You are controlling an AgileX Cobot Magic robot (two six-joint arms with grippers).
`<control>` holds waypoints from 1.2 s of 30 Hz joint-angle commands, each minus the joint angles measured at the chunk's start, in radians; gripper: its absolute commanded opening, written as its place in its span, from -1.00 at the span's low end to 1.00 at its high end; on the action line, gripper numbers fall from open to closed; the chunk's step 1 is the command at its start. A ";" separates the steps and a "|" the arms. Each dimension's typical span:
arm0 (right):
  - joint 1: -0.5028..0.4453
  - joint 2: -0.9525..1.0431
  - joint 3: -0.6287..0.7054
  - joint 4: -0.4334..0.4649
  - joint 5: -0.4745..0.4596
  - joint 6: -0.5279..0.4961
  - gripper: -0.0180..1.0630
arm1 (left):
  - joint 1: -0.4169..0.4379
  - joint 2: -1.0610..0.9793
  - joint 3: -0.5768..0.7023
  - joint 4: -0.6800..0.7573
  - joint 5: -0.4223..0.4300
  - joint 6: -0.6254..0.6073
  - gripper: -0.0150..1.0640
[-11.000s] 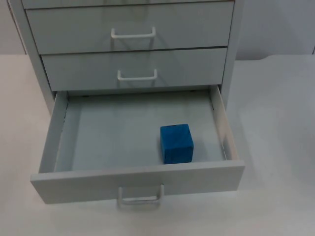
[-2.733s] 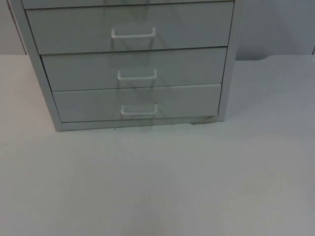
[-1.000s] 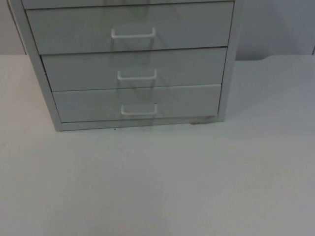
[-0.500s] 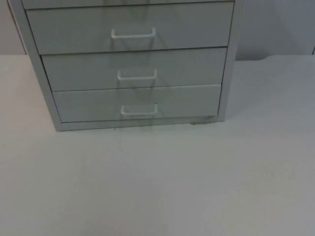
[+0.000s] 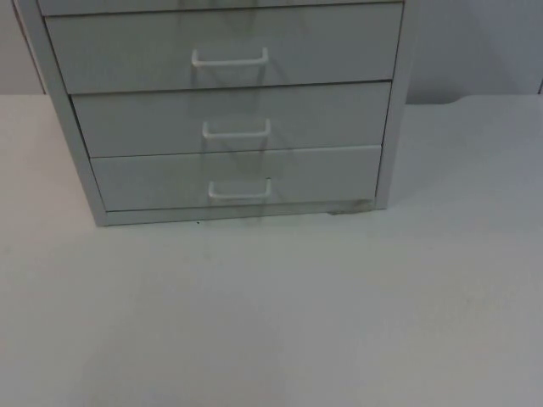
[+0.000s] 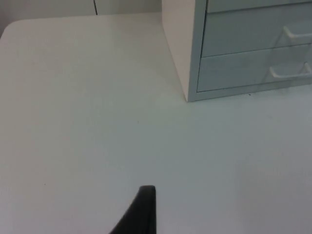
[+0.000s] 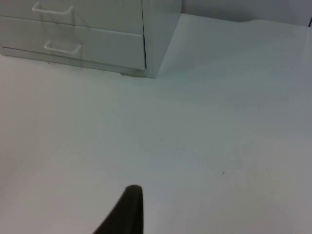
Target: Open the drawer with the left hand, place the block into the drawer with the right hand, then close the drawer with the left hand.
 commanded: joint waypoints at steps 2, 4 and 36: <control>-0.003 -0.003 0.006 -0.009 -0.012 0.021 0.98 | 0.002 -0.004 0.004 0.005 -0.002 -0.007 0.98; -0.003 -0.003 0.006 -0.032 -0.012 0.062 0.98 | 0.002 -0.004 0.004 0.005 -0.002 -0.007 0.98; -0.003 -0.003 0.006 -0.052 -0.012 0.085 0.98 | 0.002 -0.004 0.004 0.005 -0.002 -0.010 0.98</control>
